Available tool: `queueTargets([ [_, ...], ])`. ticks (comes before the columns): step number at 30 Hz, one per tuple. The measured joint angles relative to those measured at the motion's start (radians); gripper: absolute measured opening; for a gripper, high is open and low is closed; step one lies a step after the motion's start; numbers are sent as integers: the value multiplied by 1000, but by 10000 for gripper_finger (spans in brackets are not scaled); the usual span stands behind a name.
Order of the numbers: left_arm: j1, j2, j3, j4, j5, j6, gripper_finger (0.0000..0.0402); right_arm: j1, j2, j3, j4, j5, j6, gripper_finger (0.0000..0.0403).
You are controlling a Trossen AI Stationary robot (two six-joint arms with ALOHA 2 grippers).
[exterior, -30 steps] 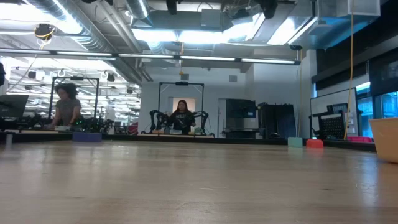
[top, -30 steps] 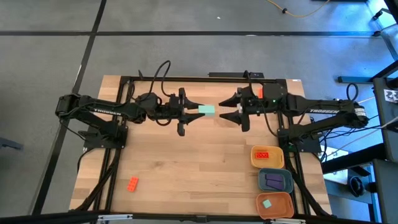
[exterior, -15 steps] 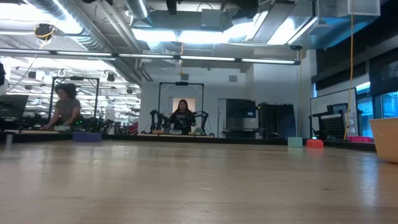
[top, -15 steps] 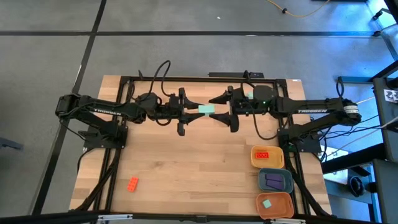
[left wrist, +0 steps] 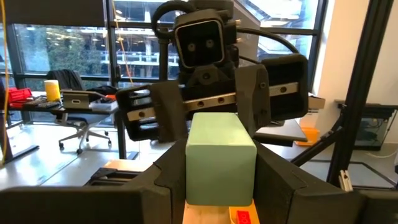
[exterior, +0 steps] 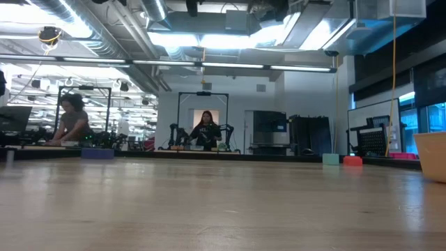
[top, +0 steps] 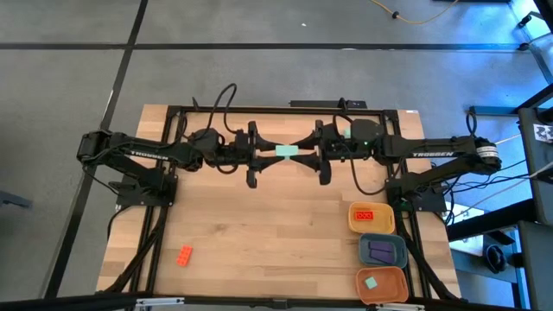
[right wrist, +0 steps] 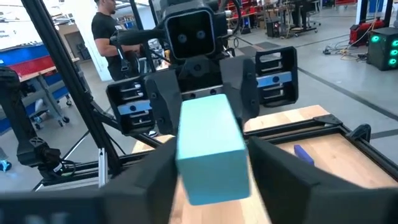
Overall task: Sort & place blocks by color
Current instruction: Put the bottom light blue block into the orange bin
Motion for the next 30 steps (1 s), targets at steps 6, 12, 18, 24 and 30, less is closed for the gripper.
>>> queueTargets([
  [6, 0, -1, 0, 2, -5, -17, 124, 0, -1, 0, 6, -14, -25, 139],
  [12, 0, -1, 0, -1, -7, 20, 160, -1, -1, 0, 5, -24, -11, 139],
  [18, 0, -1, 0, -4, -25, 13, 223, -1, -1, 0, 4, -27, -7, 139],
  [24, 0, -6, 0, -8, -21, -3, 249, -1, -1, 0, 4, -27, -19, 139],
  [30, 0, -94, 0, -127, -1, -6, 254, -24, -55, 0, -78, -25, -34, 139],
])
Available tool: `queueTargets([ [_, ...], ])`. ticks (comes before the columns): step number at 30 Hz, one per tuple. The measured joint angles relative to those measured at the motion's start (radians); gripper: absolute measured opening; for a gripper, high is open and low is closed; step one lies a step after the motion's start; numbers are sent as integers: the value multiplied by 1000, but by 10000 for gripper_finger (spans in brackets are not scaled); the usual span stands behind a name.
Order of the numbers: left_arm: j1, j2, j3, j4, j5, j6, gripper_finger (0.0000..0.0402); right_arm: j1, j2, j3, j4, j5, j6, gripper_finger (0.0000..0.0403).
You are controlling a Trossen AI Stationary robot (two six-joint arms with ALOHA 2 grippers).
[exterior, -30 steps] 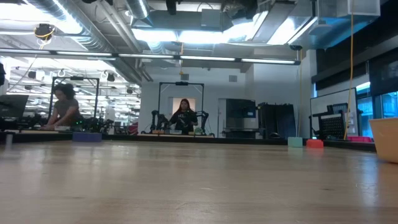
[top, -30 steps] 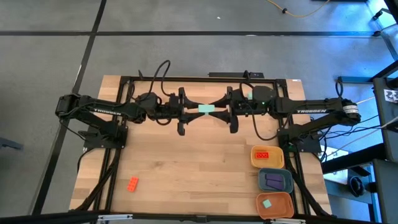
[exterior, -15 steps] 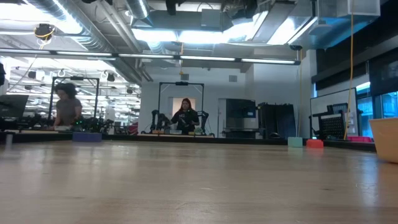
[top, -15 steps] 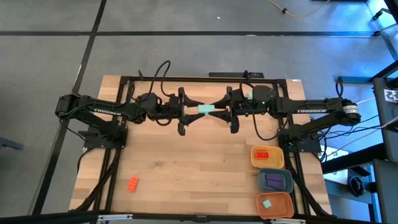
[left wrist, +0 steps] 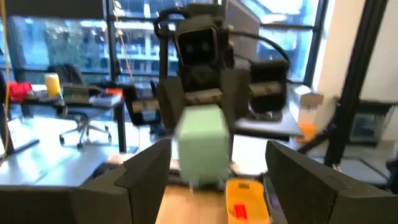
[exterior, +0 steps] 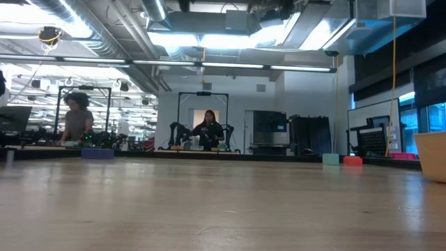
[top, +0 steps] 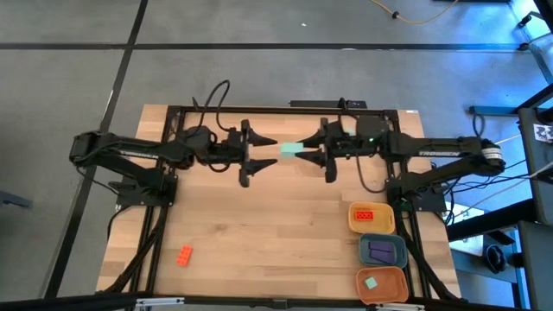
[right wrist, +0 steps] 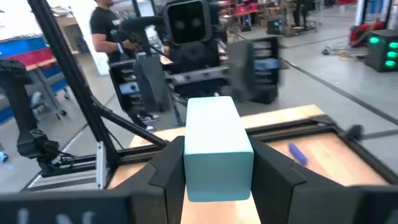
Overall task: Sort & place blocks by color
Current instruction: Put the bottom light blue block into the orange bin
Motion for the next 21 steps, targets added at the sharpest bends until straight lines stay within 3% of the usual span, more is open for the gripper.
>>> queueTargets([
  [9, 23, -209, 0, -357, -13, 8, 252, -39, -260, 0, -431, 44, -22, 139],
  [16, 44, -284, -43, -353, -67, 2, 251, -38, -461, 0, -631, 133, 22, 139],
  [21, 44, -302, -112, -297, -91, -55, 250, -38, -535, 0, -657, 159, 37, 139],
])
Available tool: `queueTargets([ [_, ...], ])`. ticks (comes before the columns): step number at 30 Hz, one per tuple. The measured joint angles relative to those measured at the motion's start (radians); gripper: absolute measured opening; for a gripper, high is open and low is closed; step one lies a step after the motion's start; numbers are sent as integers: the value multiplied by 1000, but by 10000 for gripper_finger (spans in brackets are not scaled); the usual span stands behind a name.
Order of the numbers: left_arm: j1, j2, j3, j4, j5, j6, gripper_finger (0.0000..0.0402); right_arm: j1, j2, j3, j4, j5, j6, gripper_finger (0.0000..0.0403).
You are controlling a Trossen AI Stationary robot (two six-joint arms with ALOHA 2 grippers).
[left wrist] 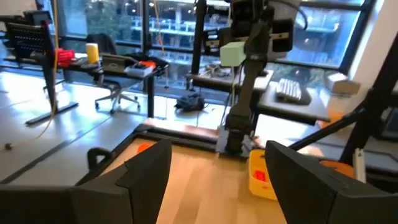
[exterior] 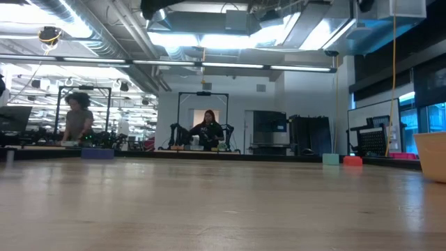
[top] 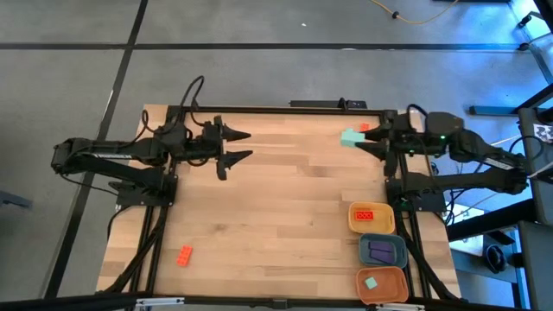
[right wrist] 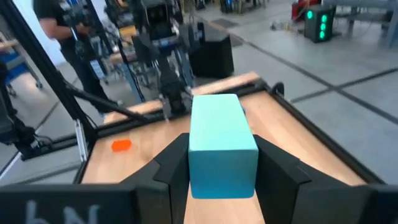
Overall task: Sort & place blocks by color
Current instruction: Put the bottom light blue block into the orange bin
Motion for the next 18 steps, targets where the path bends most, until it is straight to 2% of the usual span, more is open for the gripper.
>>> queueTargets([
  [3, -6, -2, -2, 15, 21, -14, 228, 0, -6, 0, 10, 0, 0, 139],
  [5, -18, -1, -3, 16, 28, -18, 191, 0, -5, 0, 8, 1, 0, 139],
  [10, -52, -1, -3, -2, 29, -49, 34, 0, -1, 0, 8, 0, 0, 139],
  [11, -56, -1, -3, -6, 22, -51, 18, 0, -1, 0, 8, 0, 0, 139],
  [15, -67, -1, -3, -1, -2, -57, 5, 0, 11, 0, 8, -3, 26, 139],
  [18, -67, -1, -3, -2, -3, -66, 2, 0, 52, 28, -47, -66, 61, 139],
])
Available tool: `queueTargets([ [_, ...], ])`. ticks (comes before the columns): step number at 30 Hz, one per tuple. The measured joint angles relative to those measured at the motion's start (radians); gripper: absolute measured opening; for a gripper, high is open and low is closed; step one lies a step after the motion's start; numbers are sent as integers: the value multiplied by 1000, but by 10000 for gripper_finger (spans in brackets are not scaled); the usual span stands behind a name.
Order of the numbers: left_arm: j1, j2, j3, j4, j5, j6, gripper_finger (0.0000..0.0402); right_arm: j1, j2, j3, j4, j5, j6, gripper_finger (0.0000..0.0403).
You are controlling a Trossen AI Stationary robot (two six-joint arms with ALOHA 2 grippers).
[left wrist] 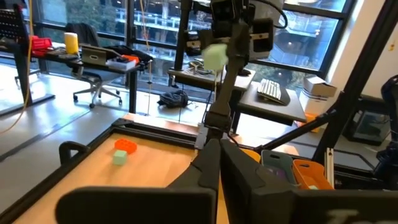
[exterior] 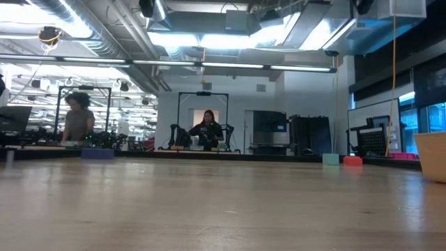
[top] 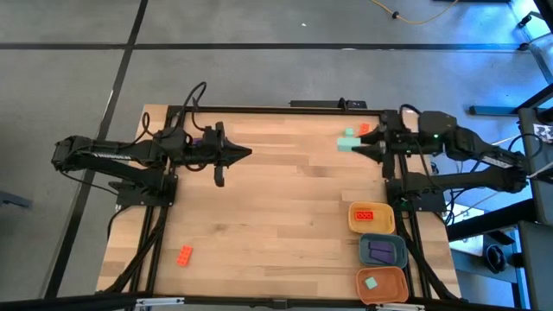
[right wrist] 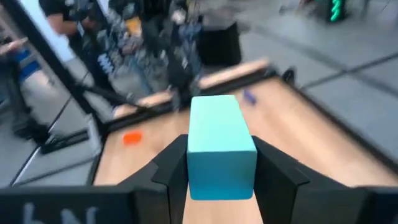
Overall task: Sort & place blocks by color
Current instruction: Put the bottom light blue block into the orange bin
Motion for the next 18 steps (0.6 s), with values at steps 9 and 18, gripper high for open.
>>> queueTargets([
  [9, 0, 0, 0, -1, -5, 5, 0, 129, 252, 258, -492, -328, 125, 139],
  [18, 0, 0, 0, -1, -5, 21, 0, 462, 319, 318, -904, -443, 471, 139],
])
